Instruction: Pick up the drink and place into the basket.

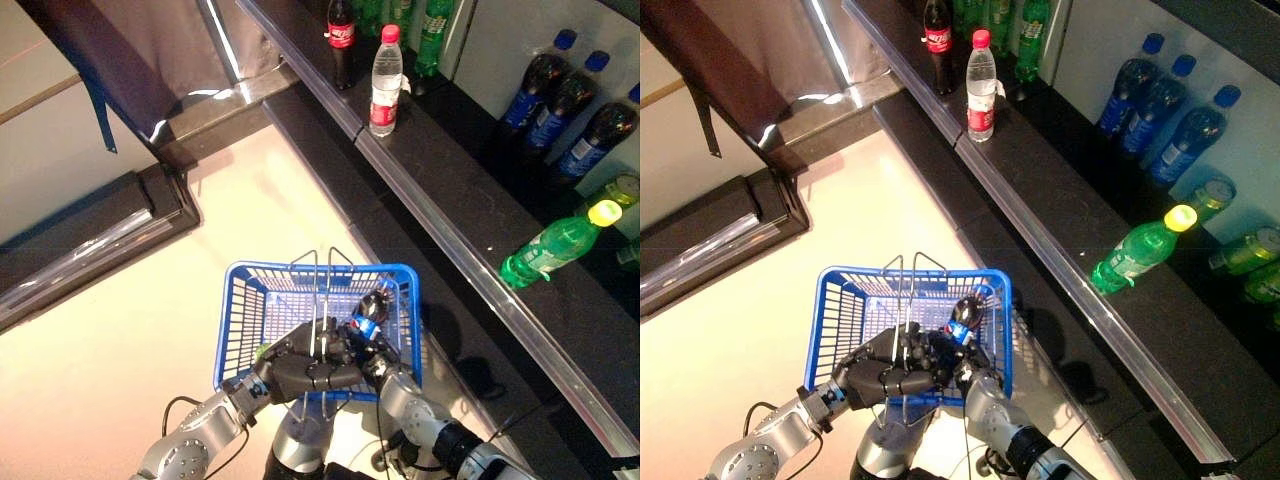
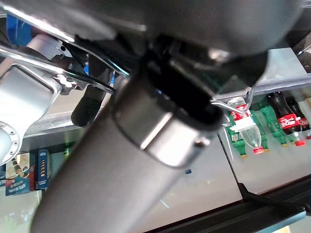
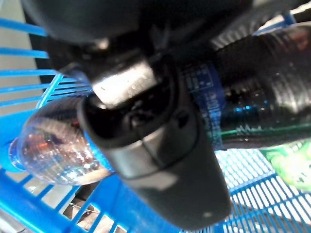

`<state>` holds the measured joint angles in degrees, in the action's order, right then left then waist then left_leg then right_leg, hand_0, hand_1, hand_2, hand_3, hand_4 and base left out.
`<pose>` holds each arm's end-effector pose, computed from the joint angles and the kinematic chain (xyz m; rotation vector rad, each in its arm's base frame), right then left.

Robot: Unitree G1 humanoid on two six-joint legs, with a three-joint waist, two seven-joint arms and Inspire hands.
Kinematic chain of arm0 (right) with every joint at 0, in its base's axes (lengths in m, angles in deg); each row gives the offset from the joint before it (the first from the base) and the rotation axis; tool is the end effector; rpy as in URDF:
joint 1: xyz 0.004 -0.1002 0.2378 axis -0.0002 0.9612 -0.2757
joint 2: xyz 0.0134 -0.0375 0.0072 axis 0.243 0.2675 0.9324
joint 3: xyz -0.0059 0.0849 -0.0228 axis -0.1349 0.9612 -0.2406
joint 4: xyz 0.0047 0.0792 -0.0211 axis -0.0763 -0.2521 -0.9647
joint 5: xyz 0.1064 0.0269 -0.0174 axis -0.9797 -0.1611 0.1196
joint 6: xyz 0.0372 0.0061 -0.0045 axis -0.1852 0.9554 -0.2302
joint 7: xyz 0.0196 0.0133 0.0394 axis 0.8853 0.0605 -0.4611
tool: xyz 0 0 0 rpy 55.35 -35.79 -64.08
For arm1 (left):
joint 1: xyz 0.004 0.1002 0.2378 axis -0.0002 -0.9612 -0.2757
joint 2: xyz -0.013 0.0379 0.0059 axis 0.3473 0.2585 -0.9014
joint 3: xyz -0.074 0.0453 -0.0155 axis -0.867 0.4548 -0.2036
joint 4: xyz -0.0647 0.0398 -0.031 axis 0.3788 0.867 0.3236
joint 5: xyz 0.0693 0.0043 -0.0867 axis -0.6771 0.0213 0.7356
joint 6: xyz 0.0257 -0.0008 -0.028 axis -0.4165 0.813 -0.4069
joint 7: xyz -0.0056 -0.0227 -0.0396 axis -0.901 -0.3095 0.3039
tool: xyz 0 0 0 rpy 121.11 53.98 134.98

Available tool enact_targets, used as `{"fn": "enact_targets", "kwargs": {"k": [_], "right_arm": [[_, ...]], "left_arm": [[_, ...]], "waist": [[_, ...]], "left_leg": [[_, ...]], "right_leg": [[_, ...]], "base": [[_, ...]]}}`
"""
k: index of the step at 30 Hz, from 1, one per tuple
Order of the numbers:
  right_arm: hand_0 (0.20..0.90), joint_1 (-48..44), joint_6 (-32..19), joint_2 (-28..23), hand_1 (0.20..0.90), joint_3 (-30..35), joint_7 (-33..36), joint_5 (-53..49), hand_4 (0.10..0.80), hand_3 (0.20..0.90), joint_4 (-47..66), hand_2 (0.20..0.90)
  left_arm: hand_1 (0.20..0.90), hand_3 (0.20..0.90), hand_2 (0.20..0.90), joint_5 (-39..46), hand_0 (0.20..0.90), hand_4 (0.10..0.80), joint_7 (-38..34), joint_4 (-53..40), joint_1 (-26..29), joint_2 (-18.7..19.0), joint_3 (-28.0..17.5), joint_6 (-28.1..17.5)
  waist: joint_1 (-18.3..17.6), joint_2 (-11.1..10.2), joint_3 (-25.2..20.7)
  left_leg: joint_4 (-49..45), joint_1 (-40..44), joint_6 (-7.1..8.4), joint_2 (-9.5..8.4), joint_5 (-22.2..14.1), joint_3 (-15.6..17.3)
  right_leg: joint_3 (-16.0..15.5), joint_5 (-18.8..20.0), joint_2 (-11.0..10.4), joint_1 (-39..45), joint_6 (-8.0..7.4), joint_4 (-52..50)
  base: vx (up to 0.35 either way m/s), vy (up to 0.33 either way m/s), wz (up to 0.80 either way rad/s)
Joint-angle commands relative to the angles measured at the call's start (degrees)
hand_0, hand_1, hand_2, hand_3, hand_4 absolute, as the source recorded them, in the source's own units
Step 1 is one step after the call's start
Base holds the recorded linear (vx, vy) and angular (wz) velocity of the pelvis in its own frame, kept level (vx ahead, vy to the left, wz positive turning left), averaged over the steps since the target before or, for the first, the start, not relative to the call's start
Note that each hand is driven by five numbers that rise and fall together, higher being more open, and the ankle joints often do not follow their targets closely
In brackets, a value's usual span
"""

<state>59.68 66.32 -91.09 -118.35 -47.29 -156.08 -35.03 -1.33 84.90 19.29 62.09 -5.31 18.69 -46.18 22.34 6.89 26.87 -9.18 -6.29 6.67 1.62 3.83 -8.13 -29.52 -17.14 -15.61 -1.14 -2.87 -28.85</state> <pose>0.2125 -0.0834 -0.0247 0.5426 0.7240 -0.0044 0.1697 0.1673 0.0377 -0.6782 0.3454 -0.7962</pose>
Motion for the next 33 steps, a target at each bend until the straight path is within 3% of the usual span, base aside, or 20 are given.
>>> {"fn": "enact_targets", "kwargs": {"k": [1, 6, 9, 12, 14, 16, 17, 24, 33], "right_arm": [[0.300, -5.13, 0.81, 9.96, 0.300, -2.97, -10.04, -4.48, 0.100, 0.200, 2.57, 0.300], [0.300, -5.64, 5.48, 10.93, 0.300, -2.68, -11.50, -12.07, 0.100, 0.200, 1.36, 0.300], [0.300, -6.33, 11.67, 11.59, 0.300, -1.20, -12.73, -16.62, 0.100, 0.200, -1.96, 0.300], [0.300, -7.18, 12.55, 11.55, 0.300, -0.31, -13.02, -15.72, 0.100, 0.200, -3.38, 0.300], [0.427, -8.64, 13.93, 11.12, 0.427, 0.83, -12.93, -15.29, 0.248, 0.348, -5.95, 0.427], [0.427, -9.29, 13.54, 11.14, 0.427, 1.44, -12.05, -14.34, 0.248, 0.348, -7.80, 0.427], [0.900, -10.09, 13.36, 11.11, 0.900, 2.02, -11.36, -14.22, 0.800, 0.900, -9.17, 0.900], [0.900, -12.58, 11.76, 11.34, 0.900, 4.93, -11.83, -15.03, 0.800, 0.900, -14.45, 0.900], [0.900, -10.10, 9.30, 10.08, 0.900, 5.33, -15.49, -12.86, 0.800, 0.900, -12.88, 0.900]], "left_arm": [[0.300, 0.200, 0.300, 7.07, 0.300, 0.100, 16.99, -26.92, 7.95, -4.47, -1.50, -7.21], [0.300, 0.200, 0.300, 8.29, 0.300, 0.100, 16.36, -26.88, 8.65, -3.85, -2.02, -6.46], [0.300, 0.200, 0.300, 8.20, 0.300, 0.100, 16.05, -27.15, 9.06, -3.75, -2.11, -5.55], [0.300, 0.200, 0.300, 8.18, 0.300, 0.100, 16.03, -27.15, 9.23, -3.46, -2.14, -5.08], [0.300, 0.200, 0.300, 8.62, 0.300, 0.100, 15.90, -26.78, 9.56, -3.19, -2.28, -3.99], [0.300, 0.200, 0.300, 8.90, 0.300, 0.100, 15.35, -26.70, 9.88, -3.11, -2.24, -3.27], [0.300, 0.200, 0.300, 8.98, 0.300, 0.100, 15.06, -26.68, 10.13, -3.08, -2.14, -2.93], [0.300, 0.200, 0.300, 9.77, 0.300, 0.100, 13.36, -26.29, 11.41, -2.51, -2.18, -0.75], [0.300, 0.200, 0.300, 11.06, 0.300, 0.100, 11.59, -26.21, 10.05, -2.32, -4.10, 2.58]], "waist": [[0.56, -1.52, -4.27], [0.84, -1.76, -3.92], [1.28, -1.91, -3.59], [1.53, -1.98, -3.46], [1.94, -2.15, -3.55], [2.23, -2.37, -3.67], [2.40, -2.53, -3.65], [3.18, -3.69, -3.70], [3.24, -4.97, -4.54]], "left_leg": [[-8.77, -5.38, -1.91, -3.18, -2.49, 0.96], [-8.23, -5.44, -2.21, -3.13, -2.46, 0.93], [-8.12, -5.53, -2.38, -3.21, -2.54, 0.72], [-8.18, -5.47, -2.46, -3.29, -2.58, 0.54], [-8.02, -5.22, -2.52, -3.37, -2.61, 0.26], [-7.86, -5.01, -2.60, -3.42, -2.64, 0.03], [-7.83, -4.89, -2.64, -3.46, -2.68, -0.10], [-7.29, -3.95, -2.92, -3.10, -3.01, -0.37], [-6.68, -2.72, -3.09, -2.20, -3.21, -0.09]], "right_leg": [[1.48, 14.36, 3.38, 5.98, -1.11, 16.26], [1.39, 14.46, 3.39, 5.28, -1.21, 16.07], [1.13, 14.44, 3.42, 4.99, -1.04, 15.86], [0.85, 14.40, 3.34, 4.98, -0.94, 15.56], [0.54, 14.40, 3.32, 4.96, -0.85, 15.30], [0.38, 14.46, 3.30, 5.09, -0.90, 15.31], [0.31, 14.48, 3.30, 5.14, -0.92, 15.22], [-0.04, 14.59, 3.33, 5.47, -1.26, 14.94], [-0.19, 14.61, 3.67, 6.13, -1.73, 14.98]], "base": [[0.000, 0.000, 0.00], [0.001, -0.004, 0.01], [0.000, 0.000, 0.00], [0.031, -0.013, 0.01], [0.064, -0.011, 0.02], [0.071, -0.016, 0.10], [0.092, -0.024, 0.15], [0.060, -0.030, 0.04], [0.053, -0.026, 0.06]]}}
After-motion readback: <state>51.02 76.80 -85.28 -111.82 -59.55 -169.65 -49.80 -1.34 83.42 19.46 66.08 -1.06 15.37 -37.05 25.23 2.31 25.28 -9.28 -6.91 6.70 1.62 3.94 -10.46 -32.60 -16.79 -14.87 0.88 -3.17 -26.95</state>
